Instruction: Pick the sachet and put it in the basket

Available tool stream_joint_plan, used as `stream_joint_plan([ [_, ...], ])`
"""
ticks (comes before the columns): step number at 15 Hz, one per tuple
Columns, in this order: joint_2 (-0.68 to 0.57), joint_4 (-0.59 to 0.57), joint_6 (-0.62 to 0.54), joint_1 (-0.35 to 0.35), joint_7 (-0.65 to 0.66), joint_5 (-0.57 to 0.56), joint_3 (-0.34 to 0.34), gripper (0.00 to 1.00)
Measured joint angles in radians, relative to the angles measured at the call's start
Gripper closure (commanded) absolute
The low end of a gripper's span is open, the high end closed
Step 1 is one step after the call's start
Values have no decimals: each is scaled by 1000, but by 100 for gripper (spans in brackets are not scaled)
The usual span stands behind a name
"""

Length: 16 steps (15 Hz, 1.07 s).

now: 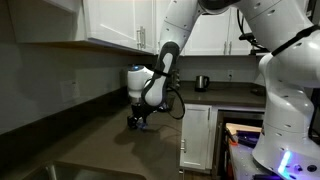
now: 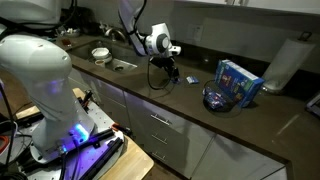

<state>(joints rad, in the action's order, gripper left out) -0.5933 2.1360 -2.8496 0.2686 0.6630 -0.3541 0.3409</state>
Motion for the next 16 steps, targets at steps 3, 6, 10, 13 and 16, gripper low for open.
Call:
stream_joint_plan([
  [3, -11, -9, -9, 28, 0, 0, 26, 77],
  [6, -13, -16, -12, 41, 3, 16, 41, 92],
  [10, 1, -4, -8, 79, 5, 25, 93, 97],
  [13, 41, 34, -4, 156, 23, 5, 176, 93],
  [16, 107, 77, 7, 240, 67, -60, 269, 94],
])
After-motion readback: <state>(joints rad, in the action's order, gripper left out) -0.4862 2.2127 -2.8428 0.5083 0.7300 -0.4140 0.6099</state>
